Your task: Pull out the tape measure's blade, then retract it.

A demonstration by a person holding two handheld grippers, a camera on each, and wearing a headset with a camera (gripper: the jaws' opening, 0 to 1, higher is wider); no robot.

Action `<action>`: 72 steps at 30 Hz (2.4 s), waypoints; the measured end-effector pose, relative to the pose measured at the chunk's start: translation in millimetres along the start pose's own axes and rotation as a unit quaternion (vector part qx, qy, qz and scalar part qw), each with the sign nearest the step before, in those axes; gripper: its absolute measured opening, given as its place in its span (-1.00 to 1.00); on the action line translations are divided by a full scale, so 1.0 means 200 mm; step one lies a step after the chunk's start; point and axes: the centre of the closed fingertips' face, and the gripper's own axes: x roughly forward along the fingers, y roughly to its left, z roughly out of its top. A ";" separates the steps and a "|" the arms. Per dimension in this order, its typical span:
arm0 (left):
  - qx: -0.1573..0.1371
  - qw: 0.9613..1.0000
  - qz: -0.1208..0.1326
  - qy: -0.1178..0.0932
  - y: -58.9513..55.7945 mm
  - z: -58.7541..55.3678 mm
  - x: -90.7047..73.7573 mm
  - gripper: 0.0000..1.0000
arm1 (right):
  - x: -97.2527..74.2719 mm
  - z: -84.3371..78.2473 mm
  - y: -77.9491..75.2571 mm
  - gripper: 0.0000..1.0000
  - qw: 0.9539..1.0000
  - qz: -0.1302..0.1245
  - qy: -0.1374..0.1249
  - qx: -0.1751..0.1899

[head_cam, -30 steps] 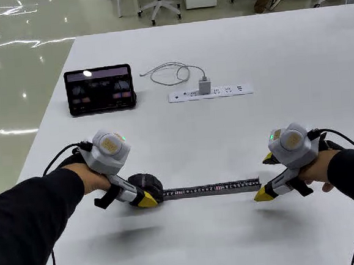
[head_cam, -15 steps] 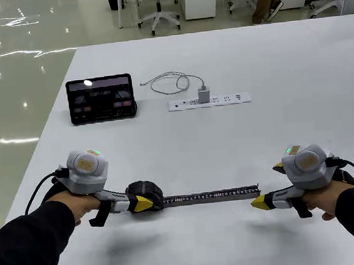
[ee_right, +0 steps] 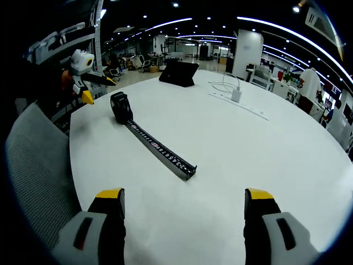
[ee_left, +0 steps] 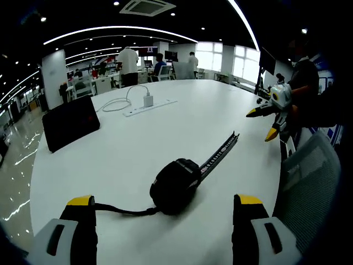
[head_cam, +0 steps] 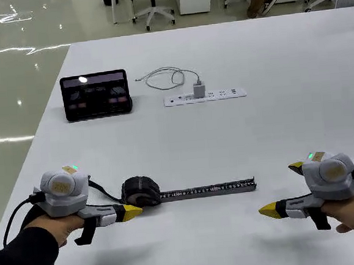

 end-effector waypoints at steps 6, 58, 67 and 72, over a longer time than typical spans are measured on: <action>0.002 1.000 0.007 -0.008 -0.01 -0.05 -0.07 1.00 | -0.07 -0.08 0.03 0.71 1.000 -0.007 -0.005 0.025; -0.035 0.998 0.034 -0.050 -0.06 -0.22 -0.34 1.00 | -0.43 -0.23 0.12 1.00 0.999 -0.027 -0.034 0.032; -0.038 0.998 0.033 -0.030 -0.09 -0.17 -0.29 1.00 | -0.41 -0.22 0.17 1.00 1.000 -0.001 -0.010 -0.002; -0.029 0.999 0.027 -0.031 -0.12 -0.11 -0.25 1.00 | -0.39 -0.21 0.16 1.00 1.000 0.004 -0.005 -0.011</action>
